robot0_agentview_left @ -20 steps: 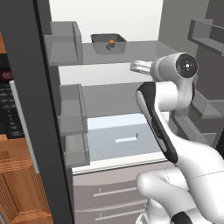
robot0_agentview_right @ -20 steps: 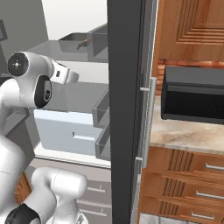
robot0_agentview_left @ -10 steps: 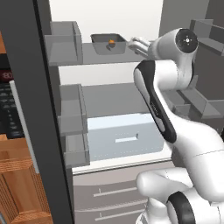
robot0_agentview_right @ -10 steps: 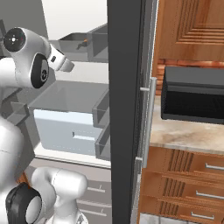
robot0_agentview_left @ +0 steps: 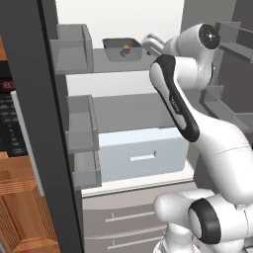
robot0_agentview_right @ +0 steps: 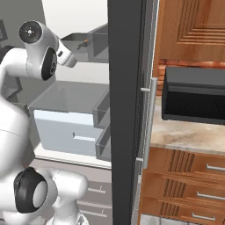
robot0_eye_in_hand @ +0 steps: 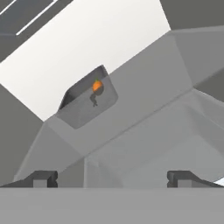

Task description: Place the tupperware containing the shrimp and carrot meal in the microwave. Close the microwave door and press the start button to reheat the meal.

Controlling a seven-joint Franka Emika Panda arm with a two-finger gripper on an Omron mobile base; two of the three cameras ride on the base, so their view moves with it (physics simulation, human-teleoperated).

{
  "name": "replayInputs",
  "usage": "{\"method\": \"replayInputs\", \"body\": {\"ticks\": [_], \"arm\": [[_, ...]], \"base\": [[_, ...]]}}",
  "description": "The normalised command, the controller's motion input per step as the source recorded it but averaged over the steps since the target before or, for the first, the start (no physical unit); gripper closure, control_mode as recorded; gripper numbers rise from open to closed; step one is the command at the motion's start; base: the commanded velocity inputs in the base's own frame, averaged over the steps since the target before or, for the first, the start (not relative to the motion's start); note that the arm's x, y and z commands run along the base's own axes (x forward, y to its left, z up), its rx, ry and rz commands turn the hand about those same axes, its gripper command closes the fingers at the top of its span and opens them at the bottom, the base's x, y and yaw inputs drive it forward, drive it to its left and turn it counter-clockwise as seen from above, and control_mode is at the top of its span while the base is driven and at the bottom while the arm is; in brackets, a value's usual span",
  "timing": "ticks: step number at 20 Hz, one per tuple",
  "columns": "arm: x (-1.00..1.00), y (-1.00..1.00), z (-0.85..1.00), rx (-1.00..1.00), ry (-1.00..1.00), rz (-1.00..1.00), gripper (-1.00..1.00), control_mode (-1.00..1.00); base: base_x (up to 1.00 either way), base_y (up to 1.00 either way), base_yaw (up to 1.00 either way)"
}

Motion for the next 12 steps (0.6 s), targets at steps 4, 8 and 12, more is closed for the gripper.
{"method": "replayInputs", "body": {"ticks": [4,8,12], "arm": [[0.67,0.21,0.0,0.0,0.13,0.02,-1.0,-1.0],[0.68,0.26,0.0,0.0,0.15,0.0,-1.0,-1.0],[0.57,0.31,0.0,0.0,0.04,0.0,-1.0,-1.0]], "base": [[0.0,0.0,0.0],[0.0,0.0,0.0],[0.0,0.0,0.0]]}}
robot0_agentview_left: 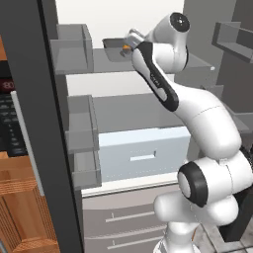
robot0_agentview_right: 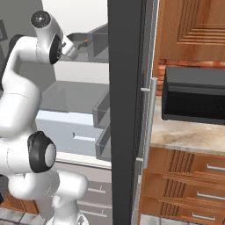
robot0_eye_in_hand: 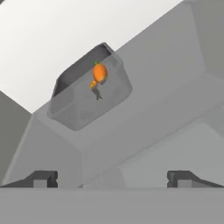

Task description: Place the tupperware containing the shrimp and carrot meal in the microwave. Close the microwave door and press the start button to reheat the meal.

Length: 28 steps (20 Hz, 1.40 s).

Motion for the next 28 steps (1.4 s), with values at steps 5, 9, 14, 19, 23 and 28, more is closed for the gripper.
{"method": "replayInputs", "body": {"ticks": [5,9,14,19,23,28], "arm": [[0.49,0.22,0.0,0.0,0.0,0.0,-1.0,-1.0],[0.46,0.03,0.0,0.0,0.01,0.0,-1.0,-1.0],[0.45,0.0,0.0,0.0,0.07,-0.03,-1.0,-1.0],[0.49,0.0,0.0,0.0,0.11,-0.03,-1.0,-1.0],[0.47,0.0,0.0,0.0,0.06,-0.02,-1.0,-1.0],[0.41,0.0,0.0,0.0,0.01,-0.04,-1.0,-1.0]], "base": [[0.0,0.0,0.0],[0.0,0.0,0.0],[0.0,0.0,0.0],[0.0,0.0,0.0],[0.0,0.0,0.0],[0.0,0.0,0.0]]}}
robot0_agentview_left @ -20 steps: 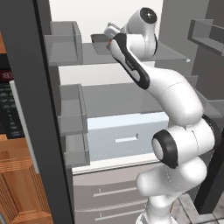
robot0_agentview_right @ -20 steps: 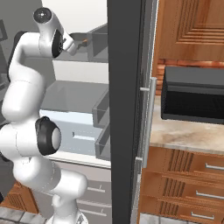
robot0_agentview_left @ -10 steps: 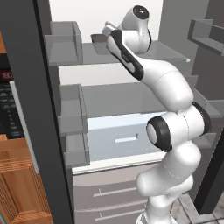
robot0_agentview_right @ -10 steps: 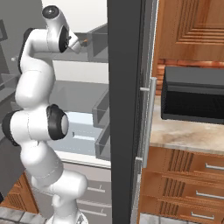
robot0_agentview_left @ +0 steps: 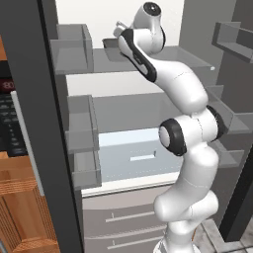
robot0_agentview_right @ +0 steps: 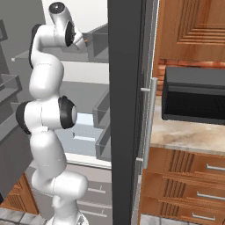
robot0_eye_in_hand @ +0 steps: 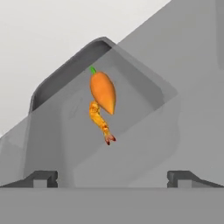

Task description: Place the tupperware containing the shrimp and carrot meal in the microwave. Close the microwave door and press the start button to reheat the meal.

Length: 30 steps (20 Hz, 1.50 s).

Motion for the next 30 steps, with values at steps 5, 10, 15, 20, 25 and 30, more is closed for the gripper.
{"method": "replayInputs", "body": {"ticks": [5,10,15,20,25,30], "arm": [[0.31,0.0,-0.03,0.0,0.0,-0.06,-1.0,-1.0],[0.26,0.0,-0.2,0.0,0.03,-0.08,-1.0,-1.0],[0.04,0.0,-0.45,0.0,0.13,-0.14,1.0,-1.0],[0.07,0.01,-0.13,0.0,0.02,-0.08,1.0,-1.0],[-0.03,-0.02,-0.17,0.0,-0.1,-0.06,1.0,-1.0],[-0.23,-0.11,-0.25,0.0,-0.27,-0.11,1.0,-1.0]], "base": [[0.0,0.0,0.0],[0.0,0.0,0.0],[0.0,0.0,0.0],[0.0,0.0,0.0],[0.0,0.0,0.0],[0.0,0.0,0.0]]}}
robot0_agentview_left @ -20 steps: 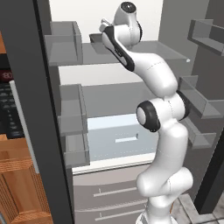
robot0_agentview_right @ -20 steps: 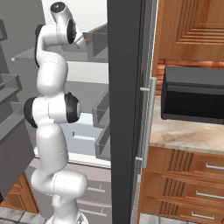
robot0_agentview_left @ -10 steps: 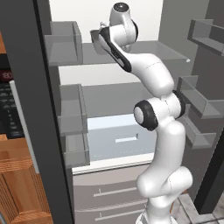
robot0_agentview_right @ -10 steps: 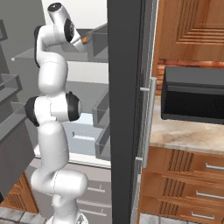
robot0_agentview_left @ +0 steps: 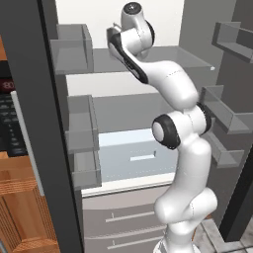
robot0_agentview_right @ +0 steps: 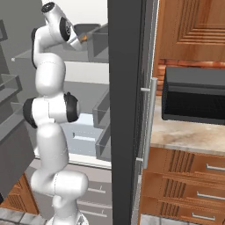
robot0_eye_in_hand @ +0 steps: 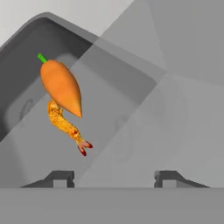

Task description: Place the tupperware containing the shrimp and carrot meal in the microwave. Close the microwave door and press the start button to reheat the meal.

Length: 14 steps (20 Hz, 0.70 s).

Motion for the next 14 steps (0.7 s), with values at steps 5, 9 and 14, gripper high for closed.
{"method": "replayInputs", "body": {"ticks": [5,9,14], "arm": [[-0.77,-0.19,-0.17,0.0,-0.13,-0.07,1.0,-1.0],[-1.0,-0.12,-0.07,0.0,0.0,0.0,1.0,-1.0],[-1.0,0.0,-0.03,0.0,0.01,0.0,1.0,-1.0]], "base": [[0.0,0.0,0.0],[0.0,0.0,0.0],[0.0,0.0,0.0]]}}
